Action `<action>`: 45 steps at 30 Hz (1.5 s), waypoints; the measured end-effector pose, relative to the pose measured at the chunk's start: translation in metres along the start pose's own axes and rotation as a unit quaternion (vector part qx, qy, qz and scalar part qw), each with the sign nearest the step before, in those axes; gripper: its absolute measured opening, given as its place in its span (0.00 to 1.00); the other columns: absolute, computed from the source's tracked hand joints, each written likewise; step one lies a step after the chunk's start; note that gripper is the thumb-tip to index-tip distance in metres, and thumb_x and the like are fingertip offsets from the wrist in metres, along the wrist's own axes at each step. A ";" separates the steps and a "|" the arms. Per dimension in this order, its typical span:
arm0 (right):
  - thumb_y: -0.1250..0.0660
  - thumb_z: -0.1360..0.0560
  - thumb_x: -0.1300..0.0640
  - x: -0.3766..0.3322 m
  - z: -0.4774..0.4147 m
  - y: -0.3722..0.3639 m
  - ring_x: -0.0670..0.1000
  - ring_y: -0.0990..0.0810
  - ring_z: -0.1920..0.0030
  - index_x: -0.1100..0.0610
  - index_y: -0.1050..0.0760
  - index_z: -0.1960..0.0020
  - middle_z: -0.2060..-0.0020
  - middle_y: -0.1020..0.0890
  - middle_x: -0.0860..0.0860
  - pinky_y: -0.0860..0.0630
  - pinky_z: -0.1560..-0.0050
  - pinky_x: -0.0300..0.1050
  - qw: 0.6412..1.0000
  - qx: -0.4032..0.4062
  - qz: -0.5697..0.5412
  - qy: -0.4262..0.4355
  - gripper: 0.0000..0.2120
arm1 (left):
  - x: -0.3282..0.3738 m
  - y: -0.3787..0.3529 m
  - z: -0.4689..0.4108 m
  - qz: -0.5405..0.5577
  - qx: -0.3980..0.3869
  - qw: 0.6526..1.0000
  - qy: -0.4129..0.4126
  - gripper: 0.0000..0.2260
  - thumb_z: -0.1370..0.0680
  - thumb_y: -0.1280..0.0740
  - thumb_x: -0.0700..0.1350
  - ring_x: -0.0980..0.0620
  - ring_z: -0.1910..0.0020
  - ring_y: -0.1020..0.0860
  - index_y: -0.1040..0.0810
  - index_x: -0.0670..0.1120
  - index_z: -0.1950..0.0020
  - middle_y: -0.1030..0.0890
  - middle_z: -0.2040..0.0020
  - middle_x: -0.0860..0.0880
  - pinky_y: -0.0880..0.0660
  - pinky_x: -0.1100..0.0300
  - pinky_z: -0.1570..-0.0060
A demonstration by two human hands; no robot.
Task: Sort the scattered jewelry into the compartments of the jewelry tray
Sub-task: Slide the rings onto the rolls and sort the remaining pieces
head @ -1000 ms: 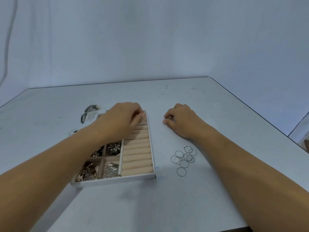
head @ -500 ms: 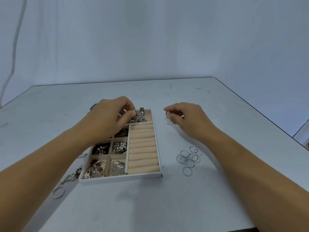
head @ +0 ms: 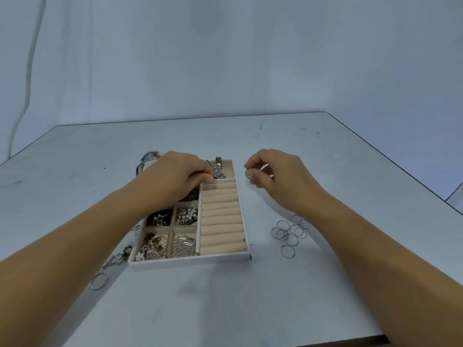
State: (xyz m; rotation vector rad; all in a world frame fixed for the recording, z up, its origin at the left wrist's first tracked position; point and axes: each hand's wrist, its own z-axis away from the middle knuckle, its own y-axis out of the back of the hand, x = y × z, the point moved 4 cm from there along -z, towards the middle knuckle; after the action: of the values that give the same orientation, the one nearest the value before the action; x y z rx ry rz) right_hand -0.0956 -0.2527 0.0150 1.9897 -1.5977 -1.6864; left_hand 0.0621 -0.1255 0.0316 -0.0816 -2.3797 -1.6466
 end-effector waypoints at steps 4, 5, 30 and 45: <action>0.35 0.23 0.61 0.000 0.000 -0.001 0.44 0.18 0.60 0.50 0.24 0.53 0.56 0.20 0.46 0.21 0.54 0.46 1.000 0.004 0.007 0.008 0.06 | 0.004 -0.002 0.004 0.015 0.001 1.000 -0.013 0.08 0.23 0.32 0.47 0.71 0.62 0.29 0.16 0.50 0.47 0.17 0.54 0.56 0.38 0.81 0.53; 0.35 0.23 0.61 0.000 0.000 -0.002 0.45 0.18 0.59 0.50 0.24 0.52 0.56 0.20 0.47 0.21 0.53 0.47 1.000 0.004 0.010 0.008 0.06 | 0.004 -0.002 0.004 0.028 0.000 1.000 -0.012 0.08 0.24 0.32 0.46 0.71 0.61 0.27 0.16 0.50 0.47 0.16 0.52 0.56 0.37 0.82 0.53; 0.32 0.25 0.59 0.001 0.001 -0.002 0.41 0.22 0.56 0.52 0.20 0.51 0.57 0.19 0.44 0.28 0.53 0.29 0.998 -0.014 0.056 0.039 0.05 | -0.007 -0.015 0.010 0.086 -0.023 0.991 0.097 0.08 0.24 0.33 0.50 0.53 0.44 0.36 0.19 0.62 0.48 0.28 0.51 0.54 0.41 0.64 0.48; 0.33 0.24 0.60 -0.030 -0.006 -0.002 0.46 0.20 0.54 0.53 0.19 0.44 0.54 0.18 0.50 0.24 0.49 0.42 0.995 0.019 0.065 0.076 0.10 | -0.031 -0.007 0.075 0.055 -0.070 0.993 0.083 0.39 0.30 0.51 0.74 0.65 0.25 0.52 0.46 0.57 0.23 0.46 0.23 0.61 0.49 0.60 0.28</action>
State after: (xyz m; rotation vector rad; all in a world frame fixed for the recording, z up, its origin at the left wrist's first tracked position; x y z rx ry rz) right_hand -0.0847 -0.2335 0.0361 1.9323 -1.6762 -1.4343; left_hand 0.0781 -0.0557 -0.0065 -0.0942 -2.0981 -1.6974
